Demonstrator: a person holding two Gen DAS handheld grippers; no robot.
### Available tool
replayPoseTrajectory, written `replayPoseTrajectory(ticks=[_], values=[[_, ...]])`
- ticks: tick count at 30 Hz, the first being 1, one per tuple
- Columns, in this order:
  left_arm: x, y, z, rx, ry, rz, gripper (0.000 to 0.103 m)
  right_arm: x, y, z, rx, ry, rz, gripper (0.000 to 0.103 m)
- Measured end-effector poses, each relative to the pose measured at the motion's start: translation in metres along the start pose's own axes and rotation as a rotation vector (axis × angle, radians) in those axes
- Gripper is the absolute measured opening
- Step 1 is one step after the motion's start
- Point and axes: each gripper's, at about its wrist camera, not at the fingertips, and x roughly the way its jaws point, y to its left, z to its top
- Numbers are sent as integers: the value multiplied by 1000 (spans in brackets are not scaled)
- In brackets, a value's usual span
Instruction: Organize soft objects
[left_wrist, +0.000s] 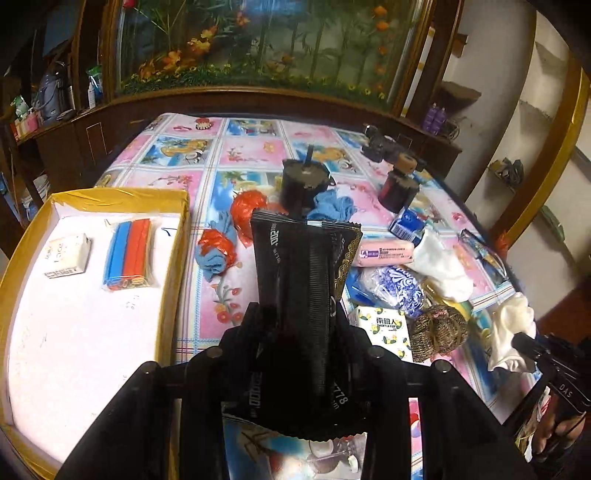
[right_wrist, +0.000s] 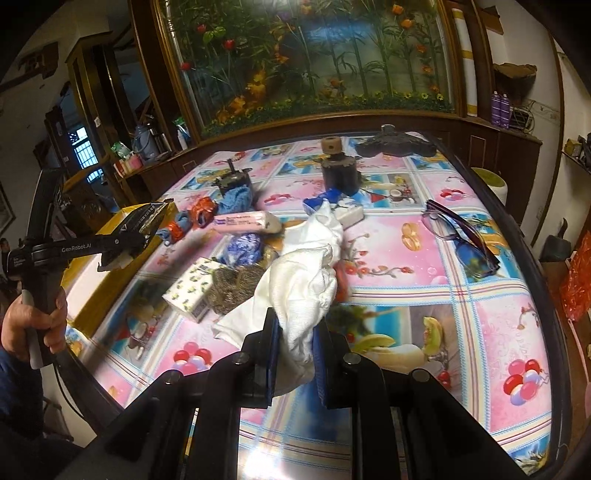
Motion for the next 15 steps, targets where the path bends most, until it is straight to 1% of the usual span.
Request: replayPoseTrajectory(ticks=[4, 6, 9, 15], values=[[-13, 20, -1, -39, -24, 6, 35, 3, 18, 10, -23, -4, 44, 18], [-21, 34, -2, -60, -37, 21, 36, 7, 30, 17, -38, -3, 73, 18], [-35, 64, -6, -111, -63, 61, 36, 16, 51, 28, -55, 13, 134, 18], [-53, 132, -9, -207, -78, 152, 36, 43, 107, 49, -108, 58, 240, 18]])
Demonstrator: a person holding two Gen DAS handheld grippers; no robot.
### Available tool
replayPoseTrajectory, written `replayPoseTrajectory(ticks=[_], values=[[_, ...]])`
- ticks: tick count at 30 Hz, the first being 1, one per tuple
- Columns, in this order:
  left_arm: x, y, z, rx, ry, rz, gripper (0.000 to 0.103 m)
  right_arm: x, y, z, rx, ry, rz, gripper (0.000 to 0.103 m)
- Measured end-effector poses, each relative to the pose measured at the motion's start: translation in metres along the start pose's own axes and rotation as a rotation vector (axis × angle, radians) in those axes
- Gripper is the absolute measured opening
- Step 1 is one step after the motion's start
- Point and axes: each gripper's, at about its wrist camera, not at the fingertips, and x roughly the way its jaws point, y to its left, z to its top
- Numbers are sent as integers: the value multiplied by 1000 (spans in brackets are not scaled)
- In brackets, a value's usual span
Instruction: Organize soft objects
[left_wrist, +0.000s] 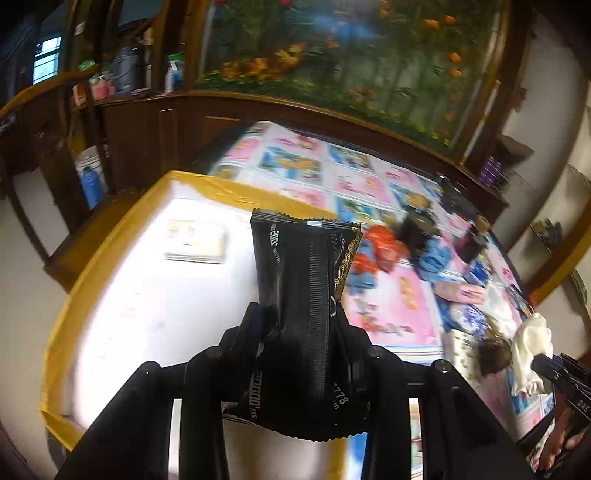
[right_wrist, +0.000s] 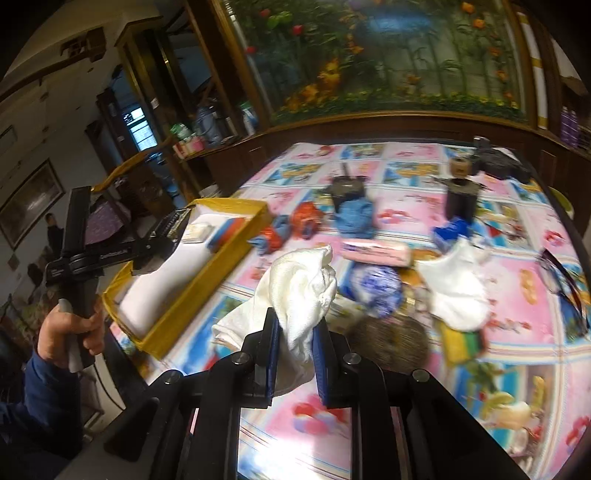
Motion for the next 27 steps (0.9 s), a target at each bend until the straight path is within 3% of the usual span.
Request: replayPoseTrajectory(ticks=[7, 15, 21, 27], values=[[1, 53, 15, -34, 11, 80, 36, 50, 64, 35, -64, 25, 96, 18], [35, 91, 17, -69, 76, 141, 36, 141, 127, 60, -93, 106, 129, 18], [43, 100, 18, -87, 91, 148, 36, 209, 148, 68, -92, 179, 118, 18], [46, 95, 20, -40, 93, 189, 36, 245, 160, 77, -106, 224, 116, 18]])
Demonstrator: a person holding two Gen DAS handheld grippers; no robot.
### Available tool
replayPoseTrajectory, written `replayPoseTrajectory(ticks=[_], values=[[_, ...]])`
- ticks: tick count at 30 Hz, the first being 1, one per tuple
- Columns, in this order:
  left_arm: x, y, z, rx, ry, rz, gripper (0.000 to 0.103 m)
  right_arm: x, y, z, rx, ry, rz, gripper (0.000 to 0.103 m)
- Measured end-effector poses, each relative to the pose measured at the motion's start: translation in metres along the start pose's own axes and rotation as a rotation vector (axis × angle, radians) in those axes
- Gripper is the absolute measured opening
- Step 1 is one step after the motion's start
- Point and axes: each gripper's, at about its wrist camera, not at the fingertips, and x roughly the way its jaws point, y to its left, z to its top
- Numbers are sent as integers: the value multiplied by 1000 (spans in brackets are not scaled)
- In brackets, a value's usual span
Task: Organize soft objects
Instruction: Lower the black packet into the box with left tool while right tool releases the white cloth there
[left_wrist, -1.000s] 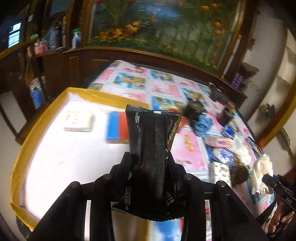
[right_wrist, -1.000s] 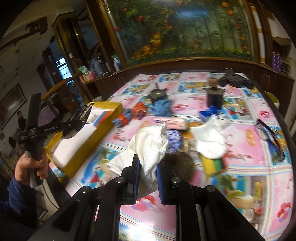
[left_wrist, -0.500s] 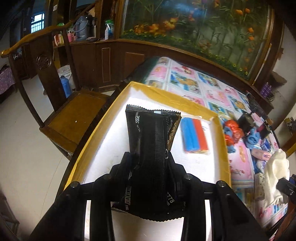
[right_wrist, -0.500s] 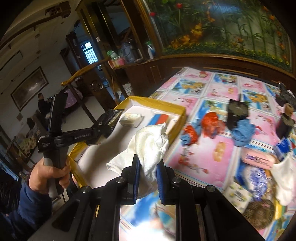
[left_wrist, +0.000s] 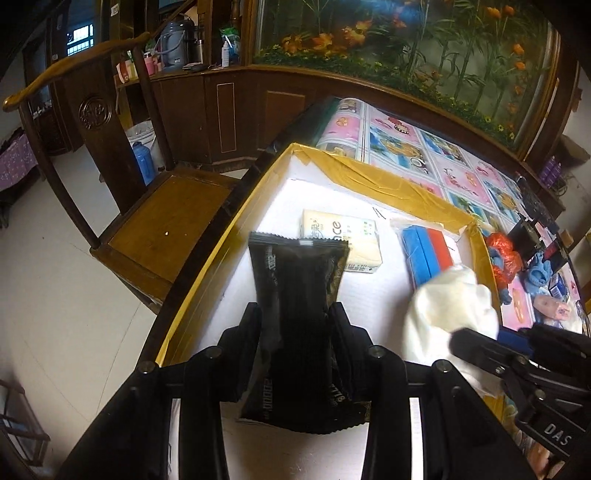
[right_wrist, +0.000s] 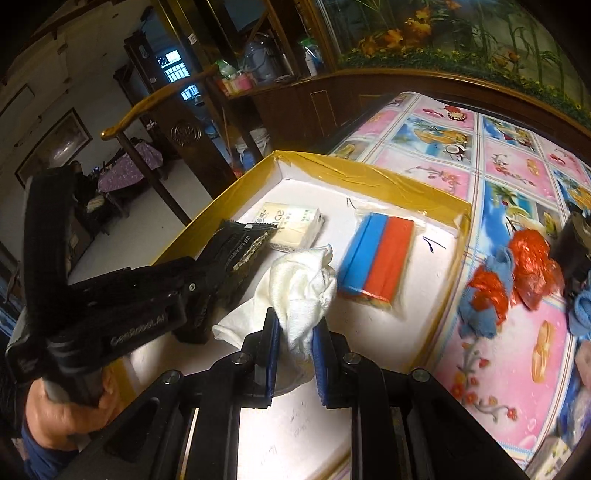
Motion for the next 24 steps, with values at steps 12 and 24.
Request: replayPoseTrajectory(ticks=[12, 24], values=[[-1, 7, -16, -18, 38, 43, 37, 33, 6, 6, -37, 36, -19, 19], [-42, 1, -23, -56, -126, 47, 66, -13, 10, -7, -103, -42, 1, 64]])
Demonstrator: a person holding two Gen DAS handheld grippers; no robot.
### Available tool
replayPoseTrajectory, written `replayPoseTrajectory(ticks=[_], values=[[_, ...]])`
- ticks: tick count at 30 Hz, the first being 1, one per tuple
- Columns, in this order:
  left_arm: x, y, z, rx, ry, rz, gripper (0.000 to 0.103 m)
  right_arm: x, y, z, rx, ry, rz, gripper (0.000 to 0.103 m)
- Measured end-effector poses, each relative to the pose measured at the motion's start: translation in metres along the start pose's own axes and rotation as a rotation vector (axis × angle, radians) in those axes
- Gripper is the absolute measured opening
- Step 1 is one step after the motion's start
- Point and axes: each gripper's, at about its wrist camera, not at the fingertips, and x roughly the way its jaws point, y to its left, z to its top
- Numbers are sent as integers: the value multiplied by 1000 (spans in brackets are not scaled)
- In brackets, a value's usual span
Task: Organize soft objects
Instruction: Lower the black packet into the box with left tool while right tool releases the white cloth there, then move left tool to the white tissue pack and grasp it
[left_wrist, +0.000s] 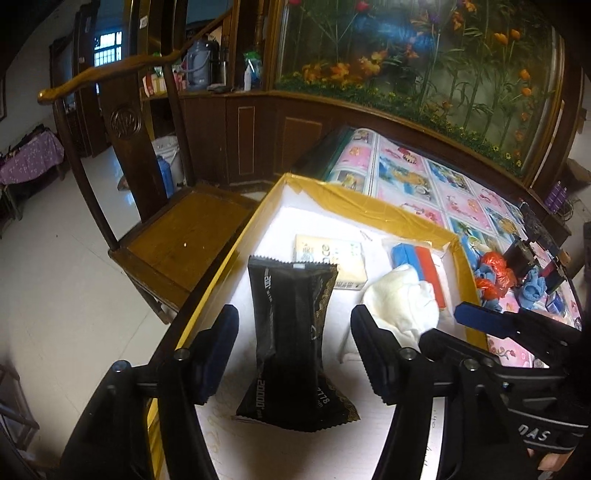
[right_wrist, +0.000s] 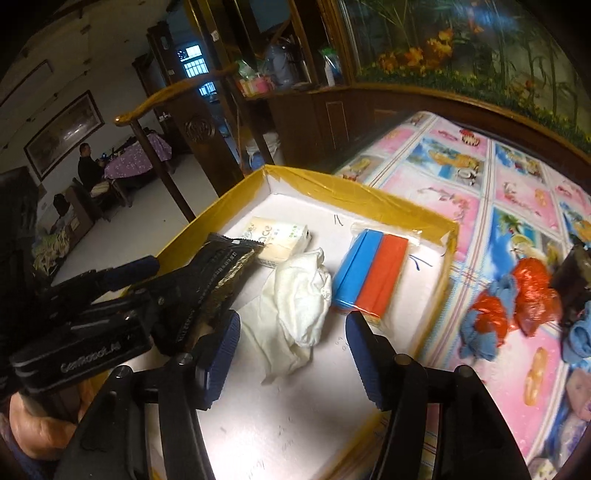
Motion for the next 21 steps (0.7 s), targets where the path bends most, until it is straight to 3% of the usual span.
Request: replayPoseTrajectory(ticks=[2, 12, 17, 21], values=[[-6, -4, 0, 0, -12, -7, 71, -13, -2, -5, -6, -14, 11, 64], [-36, -27, -10, -35, -100, -82, 80, -93, -43, -59, 36, -135, 41, 65], [-49, -67, -16, 29, -126, -136, 81, -137, -81, -85, 60, -250, 16, 67], [-59, -109, -24, 101, -139, -207, 81, -171, -131, -100, 166, -329, 19, 68]])
